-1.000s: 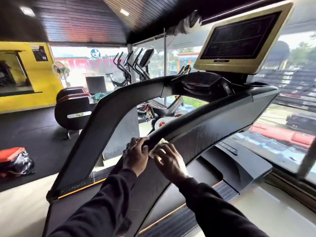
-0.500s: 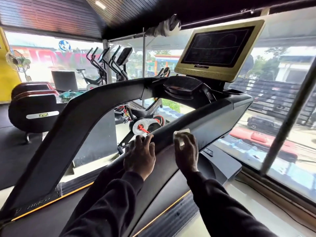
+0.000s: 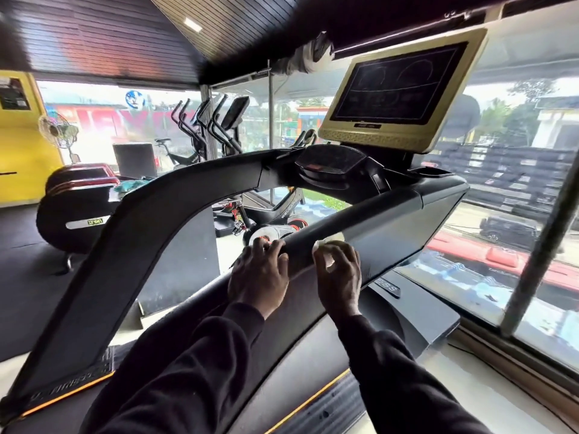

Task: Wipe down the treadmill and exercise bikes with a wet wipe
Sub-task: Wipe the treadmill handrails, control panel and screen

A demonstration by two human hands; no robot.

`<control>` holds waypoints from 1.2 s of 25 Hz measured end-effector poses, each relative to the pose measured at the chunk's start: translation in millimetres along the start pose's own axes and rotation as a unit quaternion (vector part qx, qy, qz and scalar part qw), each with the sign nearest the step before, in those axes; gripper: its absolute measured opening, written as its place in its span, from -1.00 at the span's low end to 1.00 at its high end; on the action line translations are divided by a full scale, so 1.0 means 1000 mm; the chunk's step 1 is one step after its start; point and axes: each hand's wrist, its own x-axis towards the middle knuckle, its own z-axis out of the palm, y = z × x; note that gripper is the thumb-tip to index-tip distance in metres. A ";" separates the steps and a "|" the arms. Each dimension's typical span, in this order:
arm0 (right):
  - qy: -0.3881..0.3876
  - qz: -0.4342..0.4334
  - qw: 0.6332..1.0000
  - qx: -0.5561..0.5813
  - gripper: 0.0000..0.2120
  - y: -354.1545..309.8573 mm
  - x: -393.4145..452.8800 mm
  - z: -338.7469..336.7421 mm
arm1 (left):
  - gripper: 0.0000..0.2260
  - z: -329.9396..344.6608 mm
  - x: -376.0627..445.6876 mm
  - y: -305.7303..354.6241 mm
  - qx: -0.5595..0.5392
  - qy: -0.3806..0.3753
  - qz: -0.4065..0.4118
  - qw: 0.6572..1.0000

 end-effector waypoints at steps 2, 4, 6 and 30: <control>0.014 -0.003 1.000 0.008 -0.89 -0.002 0.001 0.006 | -0.72 0.005 0.009 0.011 0.006 -0.009 -0.003 1.000; -0.046 -0.125 0.990 0.039 -0.86 0.004 -0.014 0.009 | -0.72 0.008 0.014 0.015 0.014 -0.008 -0.011 1.000; -0.115 -0.236 0.963 0.067 -0.80 0.023 -0.010 -0.002 | -0.69 0.010 0.014 0.019 0.035 0.026 -0.011 0.999; -0.094 -0.188 0.977 0.036 -0.58 0.116 0.059 -0.006 | -0.67 0.054 0.073 0.093 0.026 0.027 -0.022 0.999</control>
